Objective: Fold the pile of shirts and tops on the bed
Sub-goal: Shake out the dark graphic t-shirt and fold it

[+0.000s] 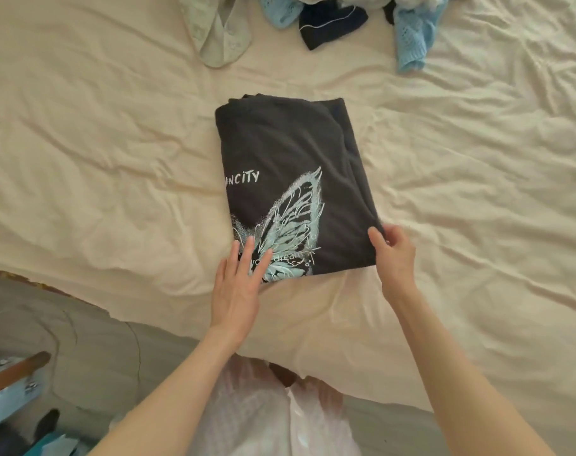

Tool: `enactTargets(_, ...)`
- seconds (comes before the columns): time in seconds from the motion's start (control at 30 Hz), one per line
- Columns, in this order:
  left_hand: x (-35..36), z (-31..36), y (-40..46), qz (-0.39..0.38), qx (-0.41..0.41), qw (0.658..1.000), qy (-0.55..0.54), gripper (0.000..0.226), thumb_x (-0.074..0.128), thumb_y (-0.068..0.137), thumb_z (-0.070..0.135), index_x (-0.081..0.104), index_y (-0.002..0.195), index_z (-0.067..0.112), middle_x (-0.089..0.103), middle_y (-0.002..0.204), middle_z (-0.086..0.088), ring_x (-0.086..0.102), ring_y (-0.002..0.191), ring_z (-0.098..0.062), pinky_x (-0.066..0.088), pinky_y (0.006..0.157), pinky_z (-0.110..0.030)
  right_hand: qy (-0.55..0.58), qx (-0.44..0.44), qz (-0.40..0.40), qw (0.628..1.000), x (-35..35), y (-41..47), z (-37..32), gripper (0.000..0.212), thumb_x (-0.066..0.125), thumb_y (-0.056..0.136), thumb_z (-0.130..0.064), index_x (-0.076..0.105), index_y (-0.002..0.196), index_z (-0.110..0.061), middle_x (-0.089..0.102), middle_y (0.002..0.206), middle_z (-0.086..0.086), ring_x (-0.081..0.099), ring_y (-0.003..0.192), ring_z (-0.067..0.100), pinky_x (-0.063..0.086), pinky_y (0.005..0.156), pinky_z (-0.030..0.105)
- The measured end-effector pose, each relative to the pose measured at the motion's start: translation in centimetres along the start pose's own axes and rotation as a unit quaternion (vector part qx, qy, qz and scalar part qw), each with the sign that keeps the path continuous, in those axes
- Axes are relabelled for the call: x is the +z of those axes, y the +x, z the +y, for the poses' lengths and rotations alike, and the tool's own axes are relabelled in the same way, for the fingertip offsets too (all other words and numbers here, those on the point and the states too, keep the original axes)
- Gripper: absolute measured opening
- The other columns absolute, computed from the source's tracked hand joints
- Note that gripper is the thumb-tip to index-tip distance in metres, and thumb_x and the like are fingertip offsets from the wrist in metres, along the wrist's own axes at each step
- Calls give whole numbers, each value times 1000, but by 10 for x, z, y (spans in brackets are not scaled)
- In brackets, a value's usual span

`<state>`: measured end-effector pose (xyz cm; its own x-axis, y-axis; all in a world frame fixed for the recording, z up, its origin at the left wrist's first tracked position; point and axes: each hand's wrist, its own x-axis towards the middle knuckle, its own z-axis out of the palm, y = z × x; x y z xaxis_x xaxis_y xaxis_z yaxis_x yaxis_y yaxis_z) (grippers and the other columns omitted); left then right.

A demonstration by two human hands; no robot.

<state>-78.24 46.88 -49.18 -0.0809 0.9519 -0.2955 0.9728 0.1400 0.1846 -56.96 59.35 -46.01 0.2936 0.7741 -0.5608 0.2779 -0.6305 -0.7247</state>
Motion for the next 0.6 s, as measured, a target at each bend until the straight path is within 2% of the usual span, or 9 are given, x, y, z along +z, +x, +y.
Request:
enactTargets(0.07, 2, 1, -1, -5, -3, 1000, -6, 93, 69, 48, -22, 52, 131, 17, 43, 142, -19, 42, 128, -43, 45, 94, -51, -10, 48, -6, 999, 2, 5, 15, 9, 57, 91, -9, 63, 96, -7, 58, 78, -6, 54, 72, 7, 43, 63, 14)
enactTargets(0.17, 6, -3, -4, -16, -2, 999, -38, 89, 66, 53, -22, 51, 132, 15, 41, 143, -20, 39, 130, -45, 43, 96, -51, -31, 67, 5, 997, 7, 13, 22, 8, 58, 90, -11, 63, 96, -12, 59, 79, -6, 56, 78, 12, 43, 68, 20)
enactTargets(0.27, 4, -2, -6, -15, -30, 978, -207, 73, 57, 72, -14, 46, 138, 14, 24, 153, -12, 20, 142, -32, 22, 113, -39, -8, 114, -20, 993, 8, 20, 23, 10, 61, 89, -12, 60, 99, -10, 63, 88, 1, 59, 79, 12, 47, 70, 21)
enactTargets(0.3, -2, 1, -6, -24, -86, 946, -311, 68, 55, 77, -11, 42, 140, 14, 20, 153, -6, 15, 143, -22, 16, 115, -32, 14, 145, -39, 989, 7, 22, 24, 17, 63, 88, -14, 60, 103, -6, 65, 95, 5, 62, 84, 14, 51, 76, 25)
enactTargets(0.33, -12, 5, -3, -23, -164, 894, -417, 66, 54, 82, -7, 37, 142, 14, 22, 150, 0, 17, 142, -15, 14, 115, -28, 36, 174, -61, 982, 5, 23, 24, 26, 66, 86, -16, 59, 108, -3, 67, 103, 9, 64, 92, 19, 53, 85, 33)
enactTargets(0.43, -25, 0, 13, -14, -394, 674, -625, 56, 58, 91, 14, 32, 141, 15, 45, 132, 1, 44, 125, -16, 32, 110, -34, 65, 213, -111, 969, 1, 26, 22, 33, 66, 86, -15, 59, 115, -1, 67, 110, 13, 65, 101, 26, 51, 92, 43)
enactTargets(0.47, -27, -4, 18, -31, -418, 645, -639, 50, 59, 91, 20, 39, 136, 14, 52, 127, -2, 51, 119, -18, 37, 107, -38, 66, 218, -125, 966, 1, 26, 19, 29, 64, 87, -13, 59, 114, -2, 68, 108, 11, 65, 98, 25, 52, 87, 40)
enactTargets(0.57, -37, -3, 27, -103, -415, 620, -658, 9, 52, 95, 12, 60, 100, 14, 65, 107, -8, 61, 97, -20, 50, 89, -39, 60, 237, -159, 957, 2, 19, 13, 17, 61, 89, -9, 63, 105, -4, 68, 92, 5, 60, 78, 18, 39, 61, 25)
enactTargets(0.6, -41, 0, 27, -117, -422, 611, -659, 12, 49, 96, 9, 60, 92, 14, 66, 99, -6, 61, 90, -18, 52, 80, -35, 54, 240, -160, 956, 1, 15, 13, 15, 61, 89, -8, 64, 102, -3, 66, 88, 5, 56, 75, 17, 33, 57, 24)
